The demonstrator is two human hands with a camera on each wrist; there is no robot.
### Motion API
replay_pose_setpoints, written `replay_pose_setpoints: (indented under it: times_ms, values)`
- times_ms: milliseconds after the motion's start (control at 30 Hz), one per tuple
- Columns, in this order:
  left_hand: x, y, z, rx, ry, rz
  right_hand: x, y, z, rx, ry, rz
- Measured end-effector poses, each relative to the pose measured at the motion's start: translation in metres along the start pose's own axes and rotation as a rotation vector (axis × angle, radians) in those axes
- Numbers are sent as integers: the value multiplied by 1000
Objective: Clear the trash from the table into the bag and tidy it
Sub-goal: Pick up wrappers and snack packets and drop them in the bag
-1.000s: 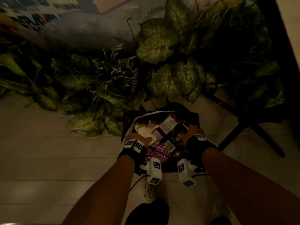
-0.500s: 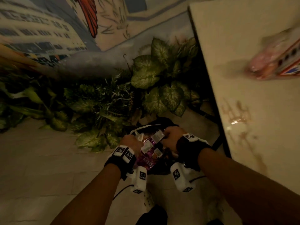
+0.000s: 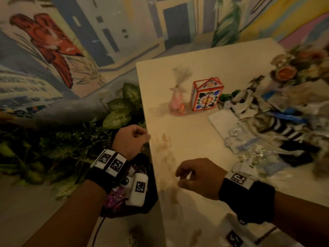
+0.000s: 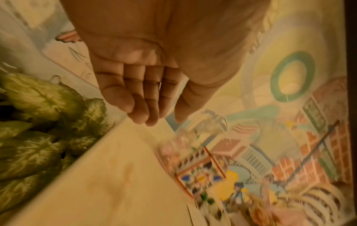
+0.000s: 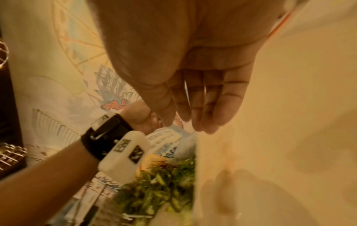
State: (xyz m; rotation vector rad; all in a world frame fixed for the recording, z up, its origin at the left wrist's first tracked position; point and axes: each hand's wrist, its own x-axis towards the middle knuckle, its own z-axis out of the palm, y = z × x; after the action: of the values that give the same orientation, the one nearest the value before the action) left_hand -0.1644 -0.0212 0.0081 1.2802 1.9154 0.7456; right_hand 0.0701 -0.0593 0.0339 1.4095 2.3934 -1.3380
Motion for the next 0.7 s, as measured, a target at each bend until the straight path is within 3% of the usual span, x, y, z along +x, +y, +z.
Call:
replay_pose_setpoints:
  times_ms: [167,367,567,700]
  values:
    - [-2,40,62,25,-78,-32,-41,81,-55,-116,82,92]
    - [4,70,115,190,-180,-10,-52,146,-111,-293,126,301]
    - [18,98,158,430,-274,125,-60,177,-113,-389,151,387]
    - [21,116,186,624,-386,351,-60,190,-109,-433,123,406]
